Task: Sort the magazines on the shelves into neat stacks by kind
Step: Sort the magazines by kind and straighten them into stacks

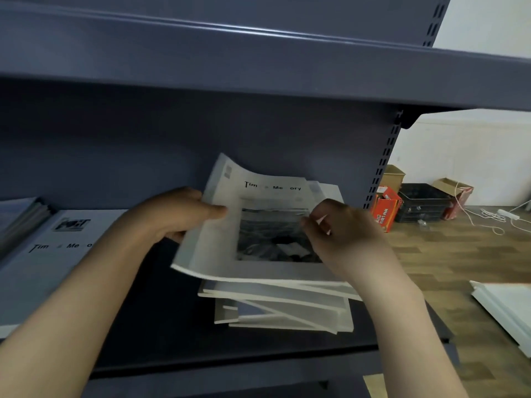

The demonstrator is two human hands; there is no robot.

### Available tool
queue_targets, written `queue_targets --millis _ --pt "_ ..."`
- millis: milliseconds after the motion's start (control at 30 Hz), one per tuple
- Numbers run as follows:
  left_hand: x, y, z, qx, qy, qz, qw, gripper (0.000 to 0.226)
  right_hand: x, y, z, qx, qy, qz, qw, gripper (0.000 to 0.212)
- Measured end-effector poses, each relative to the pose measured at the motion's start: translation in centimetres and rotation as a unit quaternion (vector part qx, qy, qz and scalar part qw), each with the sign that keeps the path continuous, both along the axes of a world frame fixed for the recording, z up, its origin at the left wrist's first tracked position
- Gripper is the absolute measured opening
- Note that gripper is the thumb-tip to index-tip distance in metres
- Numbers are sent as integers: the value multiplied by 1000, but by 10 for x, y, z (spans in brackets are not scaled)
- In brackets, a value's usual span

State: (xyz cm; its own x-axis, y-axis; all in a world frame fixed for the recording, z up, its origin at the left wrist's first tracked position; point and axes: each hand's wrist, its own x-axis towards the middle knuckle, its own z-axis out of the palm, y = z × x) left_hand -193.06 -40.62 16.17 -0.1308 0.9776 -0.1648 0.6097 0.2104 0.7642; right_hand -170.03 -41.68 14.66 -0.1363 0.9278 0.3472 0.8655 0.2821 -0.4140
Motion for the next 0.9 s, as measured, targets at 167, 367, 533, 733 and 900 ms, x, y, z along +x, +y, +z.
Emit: queue_targets --millis 167,367,533,733,900 --pt "-22 -26 -3 77 -34 44 995 24 -9 18 16 -60 7 56 997 35" --pt "-36 -72 -18 162 -137 97 973 17 -3 47 24 -112 -35 -22 993 60" --pt "-26 -93 -46 190 -214 151 946 15 -10 65 26 -200 -77 -69 974 114" --pt "-28 -97 -63 183 -249 169 936 17 -12 72 19 -233 -83 -96 964 135" --pt "-30 -94 -68 180 -256 166 935 17 -10 71 26 -247 -98 -90 960 105"
